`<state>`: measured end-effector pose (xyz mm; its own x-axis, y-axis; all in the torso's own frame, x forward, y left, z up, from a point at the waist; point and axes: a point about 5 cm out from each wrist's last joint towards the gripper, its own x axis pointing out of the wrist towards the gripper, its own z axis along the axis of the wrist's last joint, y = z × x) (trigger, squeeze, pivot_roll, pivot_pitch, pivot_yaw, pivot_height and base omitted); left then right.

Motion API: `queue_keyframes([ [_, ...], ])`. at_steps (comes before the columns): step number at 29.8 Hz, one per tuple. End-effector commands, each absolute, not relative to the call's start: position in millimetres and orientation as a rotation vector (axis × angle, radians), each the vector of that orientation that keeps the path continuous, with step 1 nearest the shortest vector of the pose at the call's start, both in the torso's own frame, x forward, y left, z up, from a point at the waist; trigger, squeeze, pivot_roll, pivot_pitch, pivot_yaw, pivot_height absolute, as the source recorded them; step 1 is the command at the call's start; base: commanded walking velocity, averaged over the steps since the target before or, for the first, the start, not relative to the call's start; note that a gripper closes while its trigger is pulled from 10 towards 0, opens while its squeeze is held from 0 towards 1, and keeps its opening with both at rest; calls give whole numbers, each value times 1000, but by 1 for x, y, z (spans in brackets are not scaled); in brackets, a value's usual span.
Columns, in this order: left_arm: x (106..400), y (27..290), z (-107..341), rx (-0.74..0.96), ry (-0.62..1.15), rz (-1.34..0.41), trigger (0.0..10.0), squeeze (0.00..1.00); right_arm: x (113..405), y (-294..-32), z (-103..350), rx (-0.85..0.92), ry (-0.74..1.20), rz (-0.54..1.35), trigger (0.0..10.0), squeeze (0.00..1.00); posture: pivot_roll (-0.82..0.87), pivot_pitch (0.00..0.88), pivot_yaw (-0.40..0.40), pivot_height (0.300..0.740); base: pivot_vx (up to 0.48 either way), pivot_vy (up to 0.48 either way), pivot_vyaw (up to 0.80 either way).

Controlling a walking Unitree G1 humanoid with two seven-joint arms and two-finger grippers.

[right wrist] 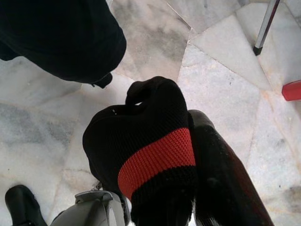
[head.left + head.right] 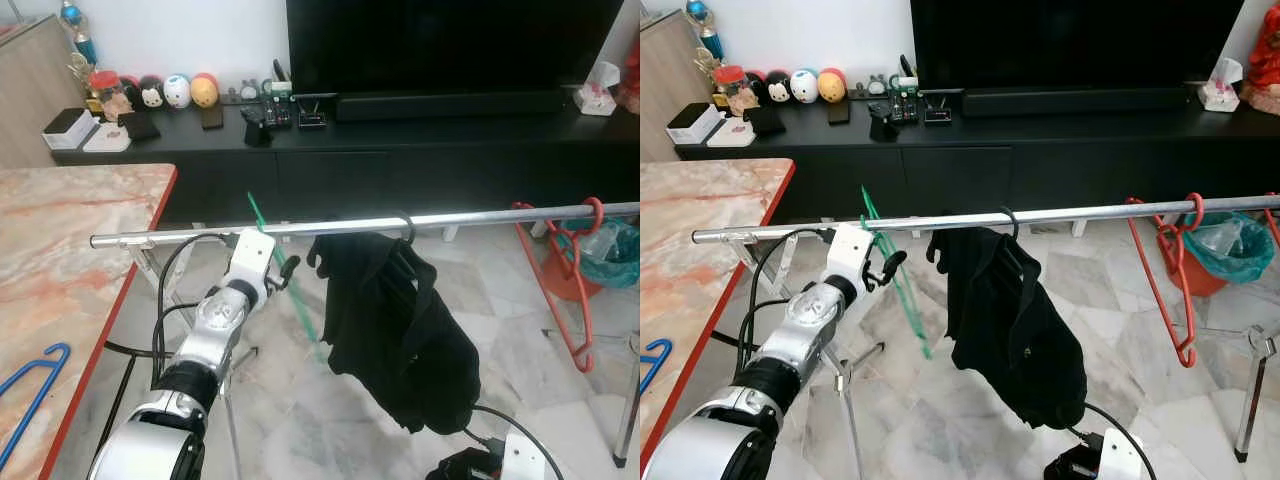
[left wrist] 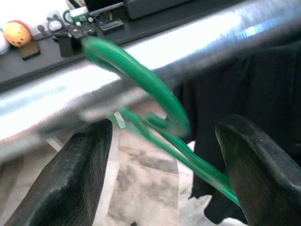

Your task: Hang hanger

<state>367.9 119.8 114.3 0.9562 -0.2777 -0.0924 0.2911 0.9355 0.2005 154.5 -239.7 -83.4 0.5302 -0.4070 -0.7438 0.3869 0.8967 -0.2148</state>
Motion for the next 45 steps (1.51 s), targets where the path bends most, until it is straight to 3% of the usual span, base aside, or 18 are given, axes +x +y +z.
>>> queue_keyframes([
  [1,370,123,113,263,94,-259,10000,0,156,-238,-83,-25,889,-462,10000,0,-3,0,16,740,0,0,0],
  [11,374,134,110,282,148,-159,10000,0,157,-238,-83,-25,891,-456,10000,0,7,0,7,740,0,0,0],
  [43,384,133,125,268,113,-75,10000,0,159,-236,-83,-21,884,-444,10000,0,7,0,8,740,0,0,0],
  [44,384,134,124,266,115,-73,8353,0,158,-236,-83,-20,884,-445,10000,0,7,0,9,740,0,0,0],
  [45,384,133,124,262,115,-75,0,0,158,-236,-83,-20,885,-445,10000,0,7,0,11,740,0,0,0],
])
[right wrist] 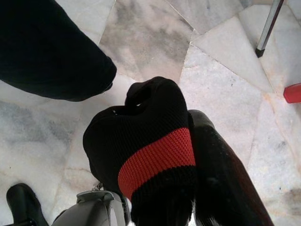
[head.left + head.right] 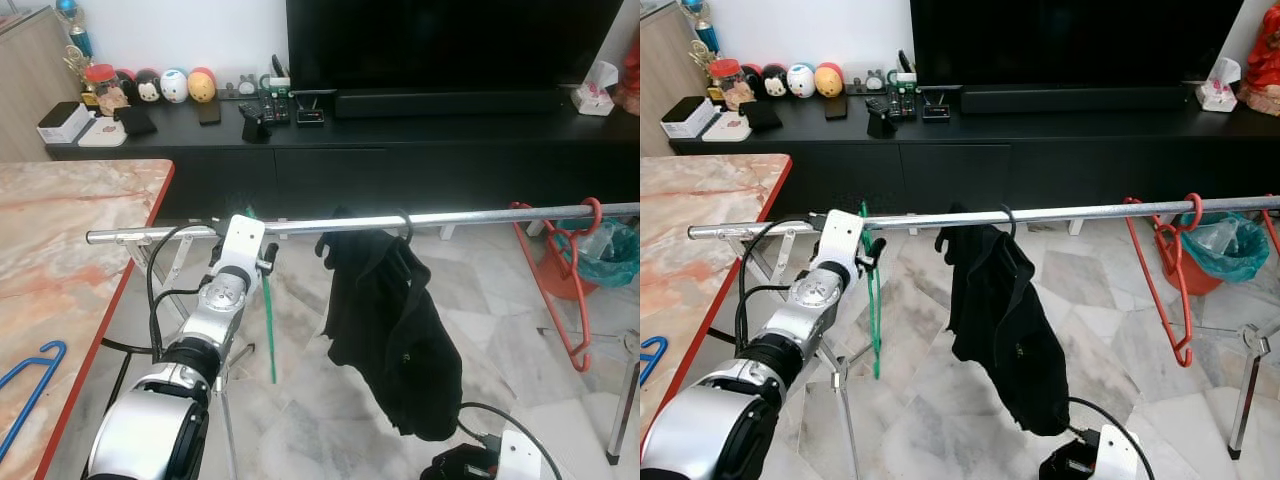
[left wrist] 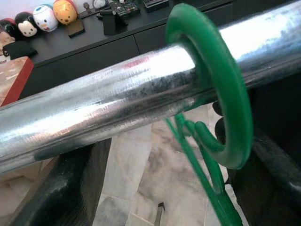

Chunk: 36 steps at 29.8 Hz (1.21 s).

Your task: Hang hanger

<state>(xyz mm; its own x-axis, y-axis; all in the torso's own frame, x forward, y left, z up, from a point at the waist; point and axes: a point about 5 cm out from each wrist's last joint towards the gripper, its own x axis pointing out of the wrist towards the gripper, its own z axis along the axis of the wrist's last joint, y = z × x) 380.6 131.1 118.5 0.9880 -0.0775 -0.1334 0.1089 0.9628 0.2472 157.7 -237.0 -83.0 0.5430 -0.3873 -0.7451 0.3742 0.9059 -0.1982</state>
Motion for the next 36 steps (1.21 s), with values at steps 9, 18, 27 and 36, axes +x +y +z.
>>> queue_keyframes([
  [9,383,129,121,259,117,-105,0,0,158,-236,-83,-16,885,-446,10000,0,3,0,15,740,0,0,0],
  [18,380,129,116,230,127,-120,0,0,157,-236,-83,-15,886,-446,10000,0,0,0,13,740,0,0,0],
  [27,380,127,115,225,125,-136,0,0,158,-235,-83,-15,884,-446,10000,0,-3,0,15,740,0,0,0],
  [36,379,127,113,224,130,-139,0,0,158,-235,-83,-16,887,-445,10000,0,-3,0,15,740,0,0,0],
])
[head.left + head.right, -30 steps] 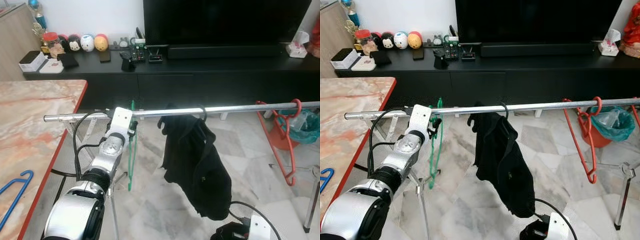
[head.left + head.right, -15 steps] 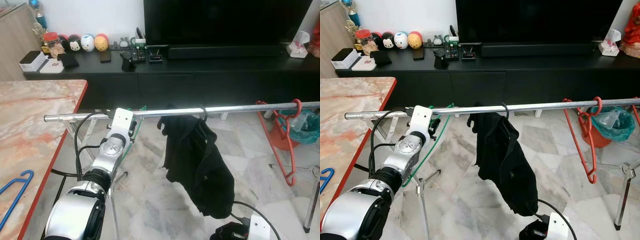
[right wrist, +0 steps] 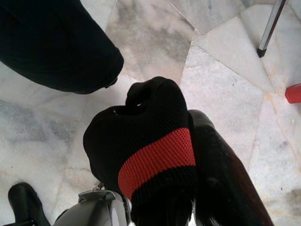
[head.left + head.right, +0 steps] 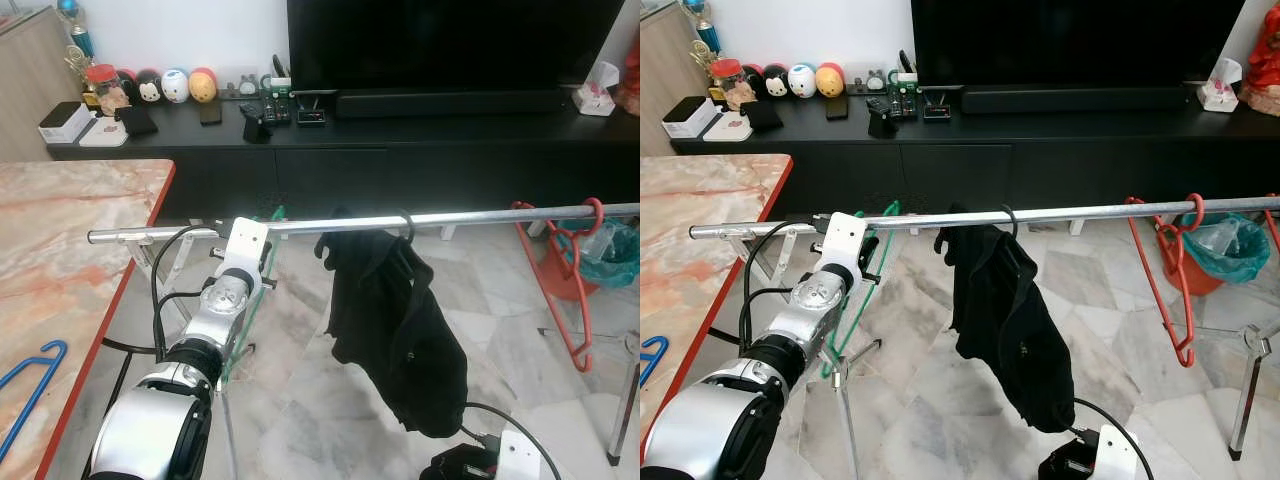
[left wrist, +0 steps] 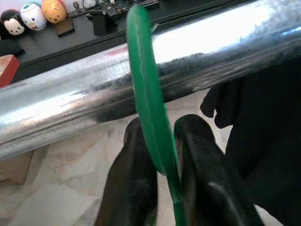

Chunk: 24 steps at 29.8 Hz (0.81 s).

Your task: Hang hanger

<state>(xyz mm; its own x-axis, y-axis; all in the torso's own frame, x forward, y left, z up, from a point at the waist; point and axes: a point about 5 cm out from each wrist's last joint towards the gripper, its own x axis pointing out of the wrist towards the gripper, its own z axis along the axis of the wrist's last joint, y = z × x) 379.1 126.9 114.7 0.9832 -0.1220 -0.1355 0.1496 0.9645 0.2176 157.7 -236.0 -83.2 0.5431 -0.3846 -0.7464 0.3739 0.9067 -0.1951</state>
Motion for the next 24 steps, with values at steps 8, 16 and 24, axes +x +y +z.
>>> queue_keyframes([
  [8,377,131,110,232,142,-125,0,0,158,-234,-83,-19,888,-440,10000,0,0,0,13,740,0,0,0],
  [16,377,132,110,230,137,-122,0,0,158,-235,-84,-22,889,-439,10000,0,-2,0,12,740,0,0,0],
  [24,376,147,119,180,41,-78,1608,0,157,-235,-84,-27,890,-441,10000,0,5,0,9,740,0,0,0],
])
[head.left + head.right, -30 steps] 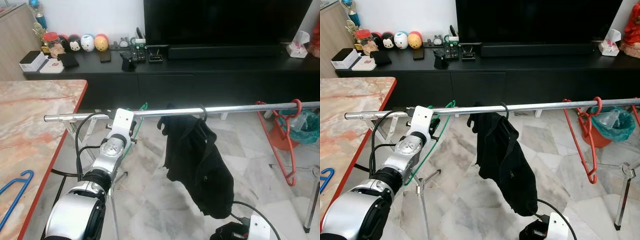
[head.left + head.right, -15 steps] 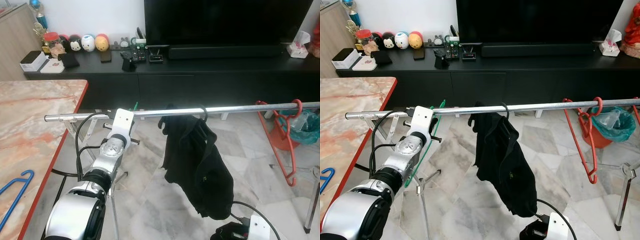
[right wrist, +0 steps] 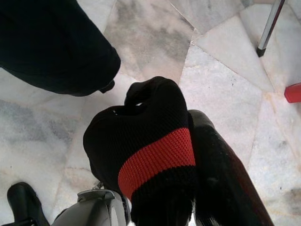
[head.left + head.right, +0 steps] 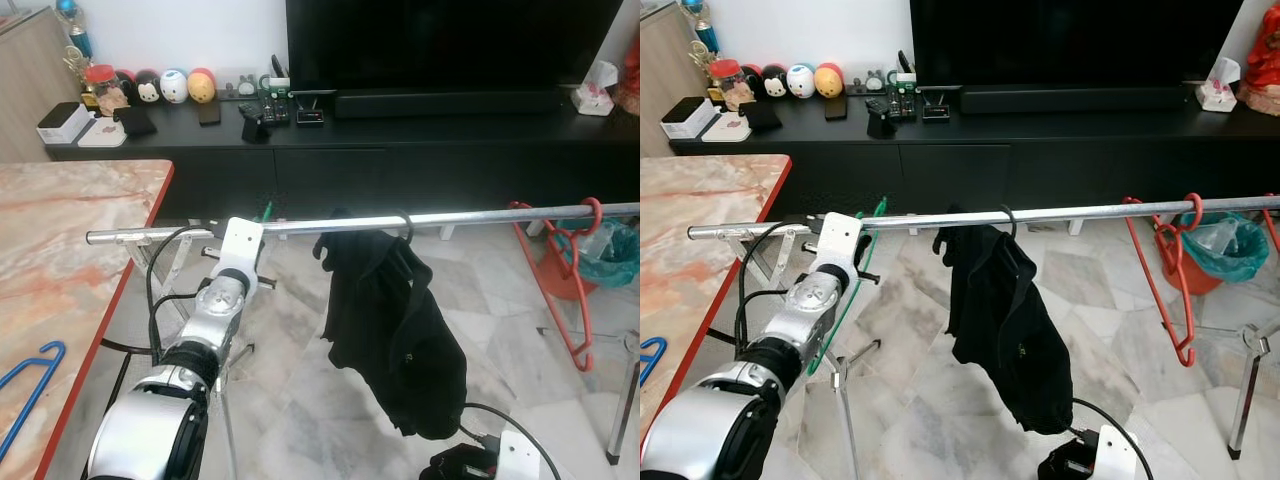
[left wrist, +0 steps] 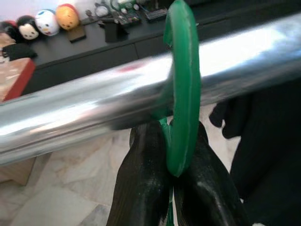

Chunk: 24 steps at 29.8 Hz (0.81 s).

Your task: Hang hanger

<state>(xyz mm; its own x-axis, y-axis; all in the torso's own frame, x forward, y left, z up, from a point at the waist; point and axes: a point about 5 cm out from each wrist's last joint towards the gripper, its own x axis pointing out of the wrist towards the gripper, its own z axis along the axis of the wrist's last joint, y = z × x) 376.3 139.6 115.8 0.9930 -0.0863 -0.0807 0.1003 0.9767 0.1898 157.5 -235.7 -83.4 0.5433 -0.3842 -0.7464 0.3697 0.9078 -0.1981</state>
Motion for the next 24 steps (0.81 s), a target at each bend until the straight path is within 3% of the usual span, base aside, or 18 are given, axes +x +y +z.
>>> queue_keyframes([
  [1,374,149,120,178,23,-79,4196,0,157,-236,-84,-27,890,-440,10000,0,6,0,9,740,0,0,0],
  [2,373,151,120,173,6,-81,7490,0,157,-236,-84,-27,890,-440,10000,0,6,0,9,740,0,0,0],
  [3,369,154,119,170,-14,-82,8980,0,157,-236,-84,-29,890,-437,10000,0,7,0,9,740,0,0,0],
  [4,369,154,119,170,-14,-82,8980,0,157,-236,-84,-29,890,-437,10000,0,7,0,9,740,0,0,0],
  [5,367,157,118,162,-27,-87,10000,0,157,-236,-84,-31,890,-436,10000,0,8,2,8,740,0,0,0],
  [14,337,174,101,171,-73,-167,10000,0,157,-236,-83,-38,888,-427,10000,0,7,18,10,740,0,0,0],
  [24,300,202,53,197,74,-130,10000,0,157,-235,-83,-47,889,-420,10000,0,10,20,19,740,0,0,0],
])
